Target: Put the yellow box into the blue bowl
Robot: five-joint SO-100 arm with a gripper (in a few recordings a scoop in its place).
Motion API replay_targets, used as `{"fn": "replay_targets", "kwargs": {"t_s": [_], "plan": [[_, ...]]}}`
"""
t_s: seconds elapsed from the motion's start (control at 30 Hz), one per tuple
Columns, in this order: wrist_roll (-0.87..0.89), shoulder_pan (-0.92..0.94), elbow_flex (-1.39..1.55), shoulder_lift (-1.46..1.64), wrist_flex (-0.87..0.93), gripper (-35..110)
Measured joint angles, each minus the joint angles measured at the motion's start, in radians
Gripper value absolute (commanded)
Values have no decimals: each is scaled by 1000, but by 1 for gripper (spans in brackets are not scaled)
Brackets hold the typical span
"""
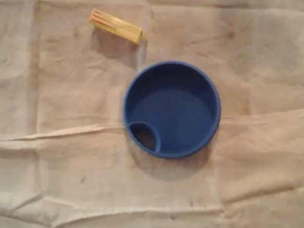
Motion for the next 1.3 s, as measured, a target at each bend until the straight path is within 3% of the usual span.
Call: {"fn": "replay_targets", "kwargs": {"t_s": [0.53,1.0,1.3], "plan": [[0,2,-2,-41,0,0],[0,6,-227,-589,0,0],[0,219,-298,-927,-2,0]]}}
